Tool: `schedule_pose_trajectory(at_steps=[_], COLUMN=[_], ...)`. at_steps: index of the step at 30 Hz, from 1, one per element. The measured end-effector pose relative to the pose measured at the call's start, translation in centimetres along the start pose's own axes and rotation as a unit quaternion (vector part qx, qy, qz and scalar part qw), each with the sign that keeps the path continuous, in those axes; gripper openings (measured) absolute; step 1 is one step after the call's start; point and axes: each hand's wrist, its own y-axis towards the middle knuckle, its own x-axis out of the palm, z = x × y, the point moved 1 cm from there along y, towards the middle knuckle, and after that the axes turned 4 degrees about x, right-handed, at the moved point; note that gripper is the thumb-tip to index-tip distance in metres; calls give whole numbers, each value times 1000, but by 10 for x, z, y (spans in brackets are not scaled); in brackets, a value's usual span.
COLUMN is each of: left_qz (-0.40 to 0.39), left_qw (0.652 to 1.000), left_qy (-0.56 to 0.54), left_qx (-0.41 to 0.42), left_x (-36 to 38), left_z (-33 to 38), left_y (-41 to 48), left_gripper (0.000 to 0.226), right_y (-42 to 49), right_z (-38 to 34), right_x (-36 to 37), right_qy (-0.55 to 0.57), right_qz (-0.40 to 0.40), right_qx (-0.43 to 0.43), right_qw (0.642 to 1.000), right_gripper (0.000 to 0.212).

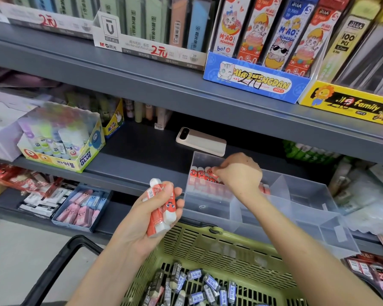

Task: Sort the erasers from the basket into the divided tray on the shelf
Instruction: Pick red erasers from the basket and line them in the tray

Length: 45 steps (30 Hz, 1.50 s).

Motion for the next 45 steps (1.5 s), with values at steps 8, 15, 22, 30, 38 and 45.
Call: schedule_pose_trajectory(at_steps=[8,15,22,30,38,45], left_qz=[-7,-14,-19,-27,-32,13], left_qw=[1000,1000,1000,998,985,986], left_qy=[1,11,20,45,142,112], left_qx=[1,4,11,18,95,119], left_x=[-1,-2,-1,1,0,-6], left_z=[0,0,-1,-2,-5,1], left_y=[0,1,1,0,-2,1], left_gripper=[8,7,6,16,14,29], right_y=[7,5,1,-69,-91,-49], right_z=[-2,2,3,-8,-14,25], right_x=[-2,1,-9,-26,-28,-31], right_qy=[-44,45,57,286,345,564], right_qz=[-176,-207,-228,-174,-240,-157], right_qx=[-85,-111,-103,-268,-338,-88], right_qw=[980,971,966,903,842,806], right_gripper=[30,28,29,25,6,18])
